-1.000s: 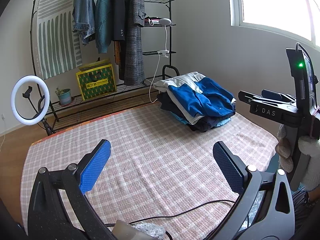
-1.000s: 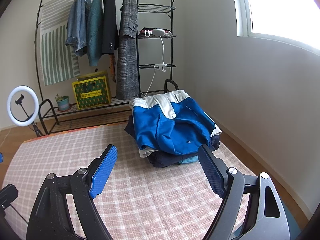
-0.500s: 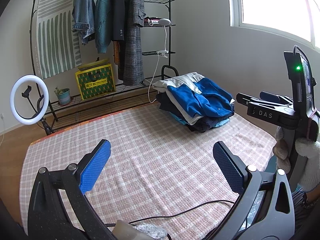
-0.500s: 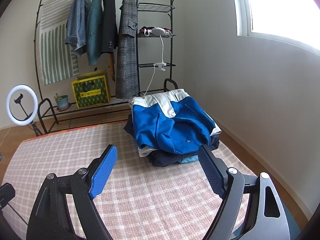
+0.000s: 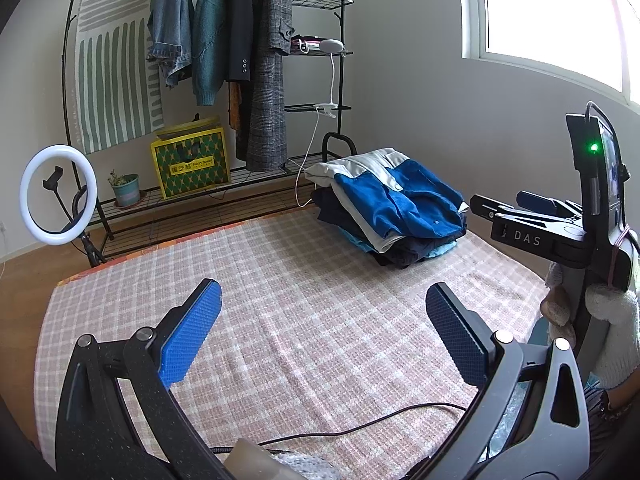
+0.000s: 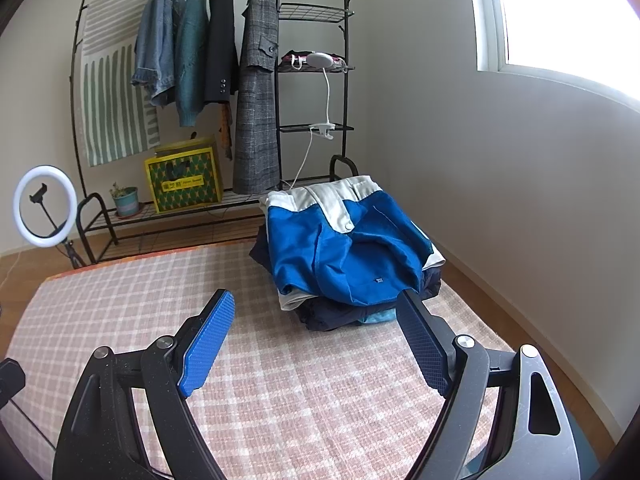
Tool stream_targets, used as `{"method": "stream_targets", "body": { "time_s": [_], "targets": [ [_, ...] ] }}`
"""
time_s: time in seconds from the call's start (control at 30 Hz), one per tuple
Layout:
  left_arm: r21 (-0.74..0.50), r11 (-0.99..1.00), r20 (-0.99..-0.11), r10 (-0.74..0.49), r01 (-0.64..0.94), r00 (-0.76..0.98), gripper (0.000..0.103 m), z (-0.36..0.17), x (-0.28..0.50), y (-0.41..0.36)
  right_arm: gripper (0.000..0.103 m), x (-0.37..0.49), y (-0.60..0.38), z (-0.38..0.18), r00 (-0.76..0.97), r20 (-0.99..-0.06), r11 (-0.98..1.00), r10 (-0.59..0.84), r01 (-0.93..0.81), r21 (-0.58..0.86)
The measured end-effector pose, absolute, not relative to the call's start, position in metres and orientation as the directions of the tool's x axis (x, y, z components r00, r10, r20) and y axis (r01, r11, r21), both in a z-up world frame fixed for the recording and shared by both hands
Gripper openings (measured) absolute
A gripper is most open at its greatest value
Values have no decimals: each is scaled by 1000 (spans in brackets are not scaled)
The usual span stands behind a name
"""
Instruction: Fold large clothes
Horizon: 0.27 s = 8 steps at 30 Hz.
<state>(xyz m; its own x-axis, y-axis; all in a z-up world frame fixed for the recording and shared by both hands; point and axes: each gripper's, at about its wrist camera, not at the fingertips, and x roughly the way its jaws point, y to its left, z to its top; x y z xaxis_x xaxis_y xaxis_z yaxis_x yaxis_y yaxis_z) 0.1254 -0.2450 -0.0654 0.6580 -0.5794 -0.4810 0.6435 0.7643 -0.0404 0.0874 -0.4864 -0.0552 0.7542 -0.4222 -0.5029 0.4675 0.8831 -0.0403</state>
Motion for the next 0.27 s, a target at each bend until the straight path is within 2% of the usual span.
{"method": "stream_targets", "body": {
  "time_s": [0.27],
  "targets": [
    [-47, 790, -481, -555, 611, 679, 103, -64, 130, -243, 83, 88, -488, -56, 755, -506, 883, -417, 468, -31]
  ]
}}
